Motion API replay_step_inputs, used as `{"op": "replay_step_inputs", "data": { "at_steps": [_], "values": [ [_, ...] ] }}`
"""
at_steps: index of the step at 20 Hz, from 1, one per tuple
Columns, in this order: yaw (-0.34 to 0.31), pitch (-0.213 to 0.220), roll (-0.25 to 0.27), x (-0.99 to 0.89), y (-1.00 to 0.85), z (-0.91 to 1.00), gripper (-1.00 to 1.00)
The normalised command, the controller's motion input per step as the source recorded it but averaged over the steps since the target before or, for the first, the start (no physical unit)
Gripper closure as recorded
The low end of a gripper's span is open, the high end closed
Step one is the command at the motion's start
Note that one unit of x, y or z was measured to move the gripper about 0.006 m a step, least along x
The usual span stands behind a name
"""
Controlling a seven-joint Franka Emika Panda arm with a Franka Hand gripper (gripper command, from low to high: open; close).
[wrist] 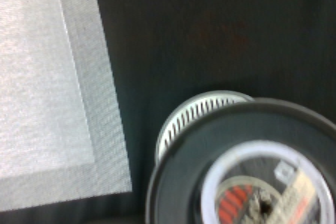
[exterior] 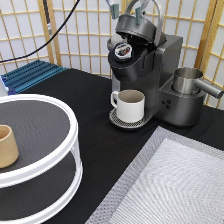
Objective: Make coffee
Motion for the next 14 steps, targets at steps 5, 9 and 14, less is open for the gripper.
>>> {"op": "replay_step_inputs", "data": {
  "at_steps": [5,9,14],
  "values": [
    [0.117,0.0,-0.105,0.47,0.07,-0.1,-1.0],
    [0.141,0.013,-0.019,0.38,-0.16,-0.13,-1.0],
    [0.138,0.028,0.01,0.29,-0.44,-0.07,-1.0]
  ]
}}
